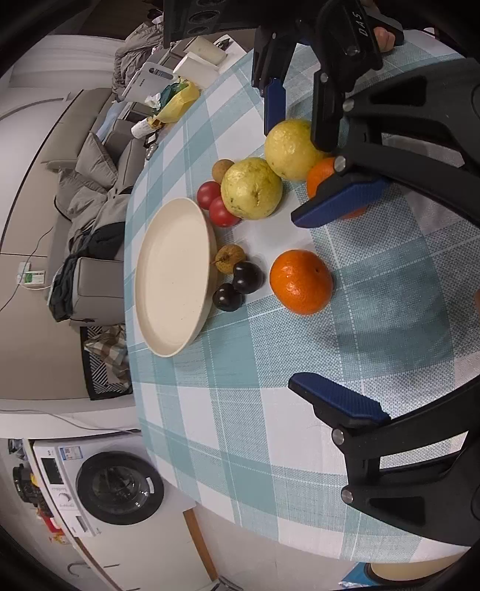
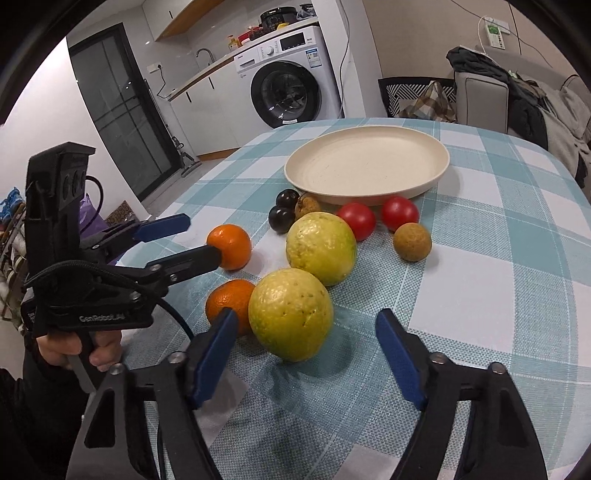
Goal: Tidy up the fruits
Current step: 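Grasp an orange with the left tool while the right tool grasps a yellow guava, then carry the orange and guava onto the cream plate and open both tools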
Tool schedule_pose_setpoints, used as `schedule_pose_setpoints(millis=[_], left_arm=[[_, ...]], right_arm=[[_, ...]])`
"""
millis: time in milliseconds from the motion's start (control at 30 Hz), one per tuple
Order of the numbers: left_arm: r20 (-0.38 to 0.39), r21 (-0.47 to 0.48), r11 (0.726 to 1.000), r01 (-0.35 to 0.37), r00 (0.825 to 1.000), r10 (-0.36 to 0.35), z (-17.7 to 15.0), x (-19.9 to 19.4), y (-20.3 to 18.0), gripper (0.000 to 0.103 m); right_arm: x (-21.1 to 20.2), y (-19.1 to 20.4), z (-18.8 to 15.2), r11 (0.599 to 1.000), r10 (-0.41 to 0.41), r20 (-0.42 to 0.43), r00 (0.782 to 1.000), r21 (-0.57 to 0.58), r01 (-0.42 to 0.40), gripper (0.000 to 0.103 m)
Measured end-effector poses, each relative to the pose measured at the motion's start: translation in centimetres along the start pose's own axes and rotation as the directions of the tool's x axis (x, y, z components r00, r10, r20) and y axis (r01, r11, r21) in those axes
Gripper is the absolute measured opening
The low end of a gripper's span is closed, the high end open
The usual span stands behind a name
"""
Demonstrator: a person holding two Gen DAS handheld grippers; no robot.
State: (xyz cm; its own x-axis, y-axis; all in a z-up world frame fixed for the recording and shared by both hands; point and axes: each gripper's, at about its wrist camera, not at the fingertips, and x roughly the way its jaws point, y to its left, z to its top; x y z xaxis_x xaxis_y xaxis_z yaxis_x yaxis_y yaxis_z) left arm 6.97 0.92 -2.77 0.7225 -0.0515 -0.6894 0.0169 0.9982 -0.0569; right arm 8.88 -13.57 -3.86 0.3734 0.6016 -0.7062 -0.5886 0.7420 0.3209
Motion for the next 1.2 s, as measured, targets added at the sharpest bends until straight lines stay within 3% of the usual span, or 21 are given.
schedule_pose_setpoints(millis=[200, 333, 500, 700, 1200], left_arm=[[-0.047, -0.024, 0.999, 0.039, 0.998, -0.04, 0.2, 1.4, 0.5, 0.056], [-0.039, 0.005, 0.997, 0.079, 0.996, -0.078, 0.2, 1.2, -0.2, 0.035], [-0.039, 0.007, 0.996, 0.088, 0.995, -0.088, 0.1, 1.1, -0.3, 0.034], [-0.005, 0.004, 0.994, 0.113, 0.994, -0.113, 0.0, 0.1, -0.6, 0.034], [0.102, -0.022, 0.993, 0.119, 0.988, -0.117, 2.6, -2.3, -0.4, 0.034]], right_arm=[[0.1, -0.3, 0.1, 1.0, 0.016, 0.0, 1.0, 0.01, -0.016, 0.065], [0.1, -0.4, 0.2, 1.0, 0.027, -0.003, 1.0, 0.015, -0.027, 0.064], [0.2, -0.4, 0.2, 0.998, 0.062, -0.006, 0.998, 0.02, -0.062, 0.049], [-0.1, -0.1, 0.0, 0.998, 0.058, 0.01, 0.998, 0.007, -0.058, 0.048], [-3.8, -0.9, 1.9, 1.0, 0.021, 0.163, 0.986, 0.011, -0.023, 0.048]])
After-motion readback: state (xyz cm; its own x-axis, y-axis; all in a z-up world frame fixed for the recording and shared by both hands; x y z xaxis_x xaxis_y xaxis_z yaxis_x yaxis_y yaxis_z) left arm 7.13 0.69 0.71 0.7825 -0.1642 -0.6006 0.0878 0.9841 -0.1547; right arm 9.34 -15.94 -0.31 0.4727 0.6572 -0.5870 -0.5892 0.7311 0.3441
